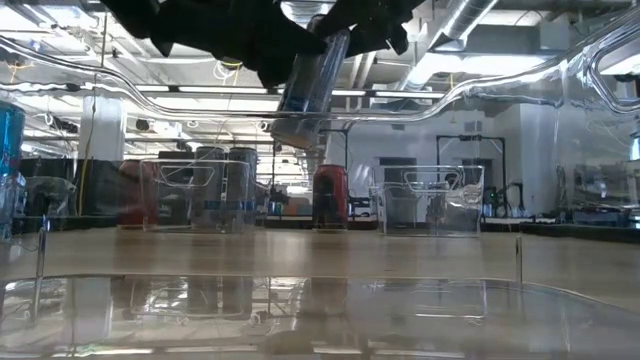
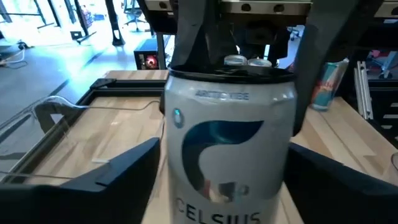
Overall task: Sort soda cans
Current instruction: Put the top white and blue soda can into the top left transparent bin
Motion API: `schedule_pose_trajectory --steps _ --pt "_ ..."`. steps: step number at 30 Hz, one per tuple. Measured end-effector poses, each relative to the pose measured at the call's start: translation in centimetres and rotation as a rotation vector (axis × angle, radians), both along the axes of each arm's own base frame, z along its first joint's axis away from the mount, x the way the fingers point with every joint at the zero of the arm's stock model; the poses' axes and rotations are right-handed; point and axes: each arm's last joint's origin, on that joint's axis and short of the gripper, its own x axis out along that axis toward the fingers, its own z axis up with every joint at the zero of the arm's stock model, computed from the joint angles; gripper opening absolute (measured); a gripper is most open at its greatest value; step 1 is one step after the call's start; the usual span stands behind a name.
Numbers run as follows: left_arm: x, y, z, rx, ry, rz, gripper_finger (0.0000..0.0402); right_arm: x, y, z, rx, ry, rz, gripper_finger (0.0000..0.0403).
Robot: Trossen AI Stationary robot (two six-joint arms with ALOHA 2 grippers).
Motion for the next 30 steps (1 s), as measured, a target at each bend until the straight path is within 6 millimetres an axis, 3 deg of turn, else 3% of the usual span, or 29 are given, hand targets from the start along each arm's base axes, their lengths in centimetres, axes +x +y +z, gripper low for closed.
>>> schedule_pose_trajectory --steps 5,14,18,24,30 --pt "0.0 0.0 0.0 0.002 0.001 0.001 0.0235 0.0 0.0 0.0 0.002 0.002 -0.003 0.0230" --pt "-0.8 0.5 0.9 0.004 -0.013 0.027 0.0235 -0.8 -0.3 0.7 0.033 -0.011 -0.027 0.0291" --pt "-2.2 1.4 1.9 0.033 -0.007 0.141 0.0235 -2.8 -0.9 2.8 0.033 -0.052 -0.068 0.0305" --pt "-5.5 1.9 3.6 0.062 -0.041 0.281 0.0235 -5.8 -1.1 4.4 -0.016 -0.077 -0.158 0.0305" --pt "-9.9 1.7 3.1 0.053 -0.151 0.457 0.0235 -7.2 -1.0 2.4 -0.034 -0.048 -0.220 0.0305"
